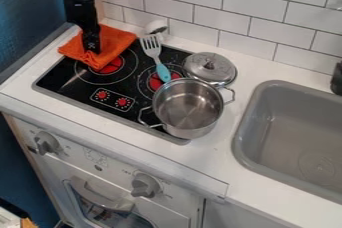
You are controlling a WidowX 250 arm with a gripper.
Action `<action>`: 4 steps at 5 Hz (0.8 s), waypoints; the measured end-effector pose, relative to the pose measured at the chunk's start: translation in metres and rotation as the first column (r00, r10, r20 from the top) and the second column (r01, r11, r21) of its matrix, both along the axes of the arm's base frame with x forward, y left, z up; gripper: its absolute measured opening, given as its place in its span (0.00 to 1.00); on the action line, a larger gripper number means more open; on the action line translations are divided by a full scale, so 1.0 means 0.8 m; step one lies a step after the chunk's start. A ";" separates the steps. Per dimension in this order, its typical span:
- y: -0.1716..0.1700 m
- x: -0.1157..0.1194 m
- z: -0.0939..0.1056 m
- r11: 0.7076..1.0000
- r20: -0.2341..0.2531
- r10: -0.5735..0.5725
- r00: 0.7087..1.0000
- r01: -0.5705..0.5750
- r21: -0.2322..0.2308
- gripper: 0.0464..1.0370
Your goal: Move the orange towel in the upper left side of the burner
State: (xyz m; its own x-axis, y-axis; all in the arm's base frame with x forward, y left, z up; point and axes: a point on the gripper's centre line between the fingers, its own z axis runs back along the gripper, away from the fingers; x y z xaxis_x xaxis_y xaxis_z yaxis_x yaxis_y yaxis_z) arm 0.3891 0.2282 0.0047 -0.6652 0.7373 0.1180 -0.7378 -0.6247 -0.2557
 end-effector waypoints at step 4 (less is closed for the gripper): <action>-0.013 -0.015 0.052 0.998 0.082 0.013 0.997 -0.018 0.058 0.96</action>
State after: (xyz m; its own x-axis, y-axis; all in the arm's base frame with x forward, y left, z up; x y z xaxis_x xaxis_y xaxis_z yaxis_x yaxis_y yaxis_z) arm 0.3771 0.2181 0.0461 -0.6853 0.7205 0.1056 -0.7036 -0.6178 -0.3511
